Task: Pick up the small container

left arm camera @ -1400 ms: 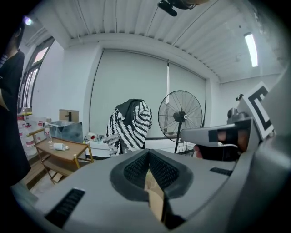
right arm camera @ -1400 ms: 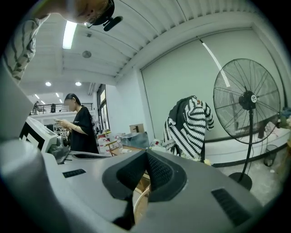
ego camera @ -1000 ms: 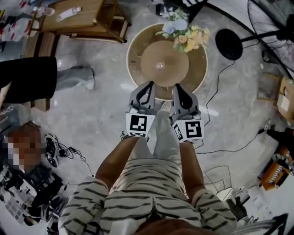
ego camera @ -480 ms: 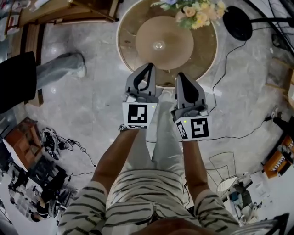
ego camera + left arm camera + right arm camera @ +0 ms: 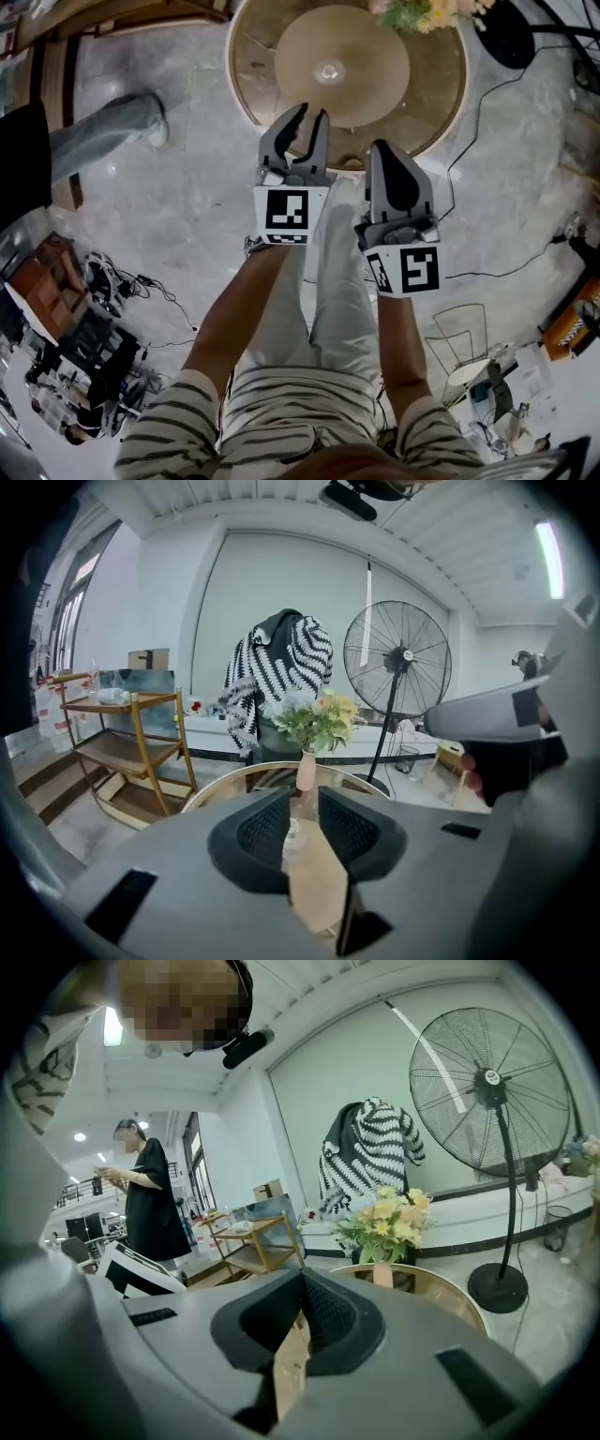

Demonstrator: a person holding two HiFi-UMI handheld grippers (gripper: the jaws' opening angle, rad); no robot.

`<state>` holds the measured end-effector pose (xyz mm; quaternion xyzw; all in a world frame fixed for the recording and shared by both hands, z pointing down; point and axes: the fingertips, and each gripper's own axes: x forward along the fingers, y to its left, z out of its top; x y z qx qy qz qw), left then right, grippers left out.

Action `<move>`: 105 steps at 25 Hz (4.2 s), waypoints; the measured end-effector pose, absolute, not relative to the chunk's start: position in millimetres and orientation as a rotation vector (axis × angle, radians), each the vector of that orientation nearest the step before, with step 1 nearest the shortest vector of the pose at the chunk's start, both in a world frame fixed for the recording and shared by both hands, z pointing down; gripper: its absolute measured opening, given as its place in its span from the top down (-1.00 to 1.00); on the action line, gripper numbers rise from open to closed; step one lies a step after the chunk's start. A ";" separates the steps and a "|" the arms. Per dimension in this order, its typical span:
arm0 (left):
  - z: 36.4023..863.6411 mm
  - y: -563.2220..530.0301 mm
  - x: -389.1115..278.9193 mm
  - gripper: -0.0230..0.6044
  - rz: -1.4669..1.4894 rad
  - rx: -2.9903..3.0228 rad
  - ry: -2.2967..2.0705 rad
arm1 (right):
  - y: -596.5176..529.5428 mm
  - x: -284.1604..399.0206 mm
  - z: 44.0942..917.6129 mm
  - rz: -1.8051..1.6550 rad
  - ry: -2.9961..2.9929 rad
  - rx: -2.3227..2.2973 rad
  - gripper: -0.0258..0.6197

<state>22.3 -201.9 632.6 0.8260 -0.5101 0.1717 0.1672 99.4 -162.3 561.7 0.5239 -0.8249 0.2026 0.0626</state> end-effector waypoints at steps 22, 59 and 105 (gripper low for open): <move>739.7 -232.6 41.5 -0.32 0.623 2.341 -1.441 | -163.4 114.7 610.5 0.674 -2.452 1.616 0.89; 833.8 -289.2 59.0 -0.25 0.801 2.254 -1.511 | -170.6 165.8 658.0 0.705 -2.334 1.637 0.89; 493.6 -212.3 -30.0 -0.12 0.571 2.278 -1.569 | -162.0 84.5 408.3 0.494 -2.575 1.607 0.89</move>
